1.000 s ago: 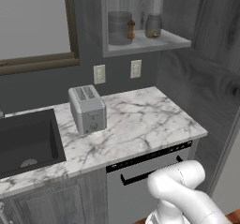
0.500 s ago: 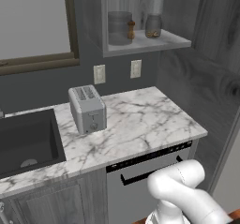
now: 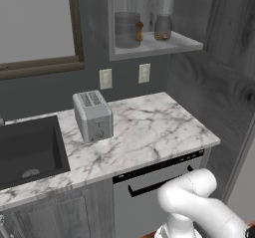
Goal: Pick the jar and jar from the dining table and place them in the open cabinet. Close the cabinet after placing the objects.
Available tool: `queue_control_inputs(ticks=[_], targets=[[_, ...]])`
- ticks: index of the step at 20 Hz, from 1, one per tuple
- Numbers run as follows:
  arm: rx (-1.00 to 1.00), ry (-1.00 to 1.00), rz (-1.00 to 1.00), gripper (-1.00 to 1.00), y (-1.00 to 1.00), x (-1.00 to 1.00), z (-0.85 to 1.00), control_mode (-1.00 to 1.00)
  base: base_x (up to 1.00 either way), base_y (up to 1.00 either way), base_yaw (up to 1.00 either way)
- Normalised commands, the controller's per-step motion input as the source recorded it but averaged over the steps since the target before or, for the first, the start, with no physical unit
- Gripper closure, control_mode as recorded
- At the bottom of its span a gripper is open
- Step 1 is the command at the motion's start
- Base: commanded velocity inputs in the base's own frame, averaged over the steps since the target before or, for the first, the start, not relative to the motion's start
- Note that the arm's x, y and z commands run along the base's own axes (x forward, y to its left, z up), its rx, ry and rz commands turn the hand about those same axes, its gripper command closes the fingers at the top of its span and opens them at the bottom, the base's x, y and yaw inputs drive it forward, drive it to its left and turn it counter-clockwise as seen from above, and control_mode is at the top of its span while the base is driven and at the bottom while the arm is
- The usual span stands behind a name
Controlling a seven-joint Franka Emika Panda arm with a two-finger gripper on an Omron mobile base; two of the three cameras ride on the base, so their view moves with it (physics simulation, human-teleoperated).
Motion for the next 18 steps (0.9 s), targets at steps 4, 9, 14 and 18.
queue_control_inputs(ticks=[4,9,14,18], targets=[[0.06,-0.06,0.19,-1.0,-0.3,0.26,-0.03,-1.0,0.0,0.0,0.0],[0.01,-0.01,0.17,-1.0,-0.26,0.32,-0.13,-1.0,0.0,0.0,0.0],[0.0,0.0,0.14,-1.0,-0.18,0.25,-0.12,-1.0,0.0,0.0,0.0],[0.0,0.0,0.08,-1.0,-0.06,0.3,-0.03,-1.0,0.0,0.0,0.0]])
